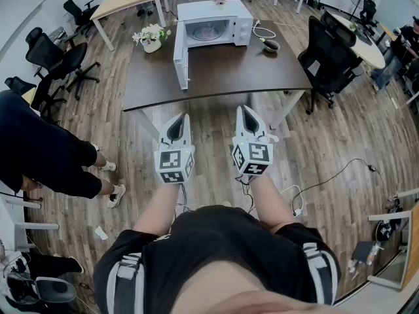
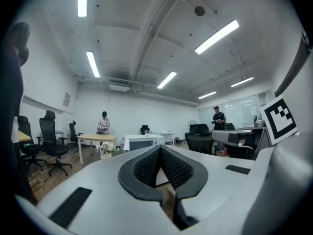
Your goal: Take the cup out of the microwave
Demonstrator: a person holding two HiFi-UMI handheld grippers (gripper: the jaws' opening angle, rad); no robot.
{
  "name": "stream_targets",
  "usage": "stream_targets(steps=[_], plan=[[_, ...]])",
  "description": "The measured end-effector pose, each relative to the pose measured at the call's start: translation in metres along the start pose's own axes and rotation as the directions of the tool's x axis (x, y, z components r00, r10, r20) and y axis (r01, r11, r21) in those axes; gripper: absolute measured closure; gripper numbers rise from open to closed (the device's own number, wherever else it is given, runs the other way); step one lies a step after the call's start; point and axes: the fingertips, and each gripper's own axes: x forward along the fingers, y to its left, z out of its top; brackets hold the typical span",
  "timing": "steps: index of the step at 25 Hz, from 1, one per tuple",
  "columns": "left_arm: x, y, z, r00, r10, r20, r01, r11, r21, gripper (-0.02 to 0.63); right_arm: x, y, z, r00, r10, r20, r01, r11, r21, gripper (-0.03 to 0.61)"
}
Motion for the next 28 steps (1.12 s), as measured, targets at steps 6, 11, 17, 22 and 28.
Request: stream_targets(steps=[6, 11, 17, 22, 28], plan=[[0.003, -0.005, -0.002, 1.0, -0.013, -0.012, 0.013, 1.0, -0.023, 0.612, 0.0, -0.01, 0.0, 1.0, -0.016, 0.013, 0.016, 1.0, 0.016, 0.578], [0.008, -0.015, -0.001, 1.0, 0.003, -0.008, -0.003, 1.0, -0.009, 0.612, -0.001, -0.023, -0.001, 1.0, -0.007, 0.006, 0.007, 1.0, 0.02, 0.578], [0.012, -0.032, -0.003, 1.0, 0.017, 0.0, -0.017, 1.0, 0.008, 0.612, -0.004, -0.037, -0.008, 1.0, 0.013, 0.005, -0.013, 1.0, 0.021, 0.578], [0.019, -0.04, -0.004, 1.0, 0.025, 0.008, -0.025, 1.0, 0.012, 0.612, -0.001, -0.043, -0.012, 1.0, 0.028, -0.001, -0.028, 0.999, 0.019, 0.578], [0.033, -0.032, -0.012, 0.999, 0.044, 0.022, -0.044, 0.999, 0.01, 0.612, 0.015, -0.047, -0.02, 0.999, 0.04, 0.013, -0.04, 0.999, 0.01, 0.578]])
